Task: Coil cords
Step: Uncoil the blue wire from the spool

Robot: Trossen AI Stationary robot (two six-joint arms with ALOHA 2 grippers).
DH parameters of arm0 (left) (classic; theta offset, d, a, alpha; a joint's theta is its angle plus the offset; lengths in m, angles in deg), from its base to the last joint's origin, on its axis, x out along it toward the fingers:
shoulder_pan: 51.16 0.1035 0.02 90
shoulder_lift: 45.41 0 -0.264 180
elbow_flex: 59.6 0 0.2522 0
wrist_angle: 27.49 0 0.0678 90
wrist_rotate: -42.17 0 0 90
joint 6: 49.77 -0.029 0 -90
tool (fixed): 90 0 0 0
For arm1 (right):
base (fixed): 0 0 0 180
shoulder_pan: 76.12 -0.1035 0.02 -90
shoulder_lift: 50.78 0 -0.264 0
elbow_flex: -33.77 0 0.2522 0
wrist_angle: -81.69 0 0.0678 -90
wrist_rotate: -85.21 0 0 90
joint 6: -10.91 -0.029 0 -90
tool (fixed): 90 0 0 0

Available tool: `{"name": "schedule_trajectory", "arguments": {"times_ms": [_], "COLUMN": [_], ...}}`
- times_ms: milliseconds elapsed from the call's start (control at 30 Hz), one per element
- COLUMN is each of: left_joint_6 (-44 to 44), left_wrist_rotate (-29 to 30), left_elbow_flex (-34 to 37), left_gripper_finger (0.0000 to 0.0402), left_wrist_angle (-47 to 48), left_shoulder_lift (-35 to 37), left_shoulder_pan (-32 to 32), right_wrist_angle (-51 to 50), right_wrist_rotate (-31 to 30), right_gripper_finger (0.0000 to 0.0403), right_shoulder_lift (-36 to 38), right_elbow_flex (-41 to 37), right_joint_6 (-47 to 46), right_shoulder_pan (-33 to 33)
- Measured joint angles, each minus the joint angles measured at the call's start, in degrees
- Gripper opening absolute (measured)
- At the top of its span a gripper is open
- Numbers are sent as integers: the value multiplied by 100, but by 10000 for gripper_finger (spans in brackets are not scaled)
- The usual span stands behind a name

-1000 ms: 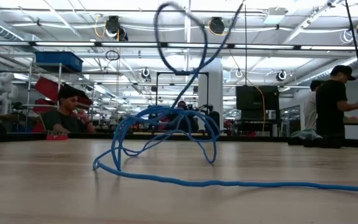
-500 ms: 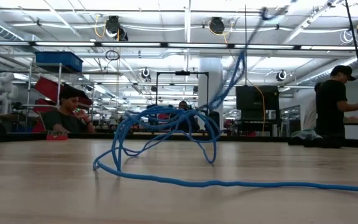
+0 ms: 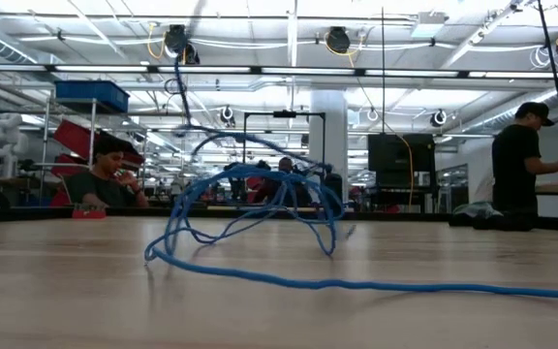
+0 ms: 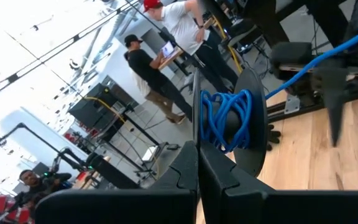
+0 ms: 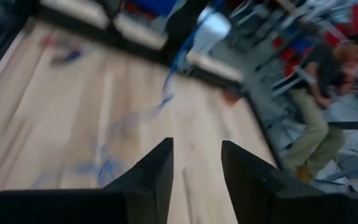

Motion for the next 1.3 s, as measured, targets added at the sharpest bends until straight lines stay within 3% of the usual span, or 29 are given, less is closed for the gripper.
{"name": "schedule_trajectory", "arguments": {"times_ms": [100,400,567,833,1100,1300], "left_joint_6": [134,165,167,214,191,180], "left_wrist_rotate": [-89,-104,-125,-505,-636,-679], "left_elbow_flex": [0,-4,-4,-4,-4,-4], "left_gripper_finger": [0,0,0,0,0,0], "left_wrist_angle": [11,26,26,28,35,48], "left_shoulder_lift": [0,0,0,0,0,0], "left_shoulder_pan": [25,43,49,52,54,54], "right_wrist_angle": [739,2578,3060,3485,3693,3835], "right_wrist_rotate": [-139,493,502,548,1092,1092], "right_gripper_finger": [123,152,166,160,149,121], "right_shoulder_lift": [-7,-413,-586,-581,-579,-579], "right_elbow_flex": [2,7,4,4,4,4], "right_joint_6": [297,2005,2560,2616,2452,2558], "right_shoulder_pan": [145,651,759,803,924,893]}}
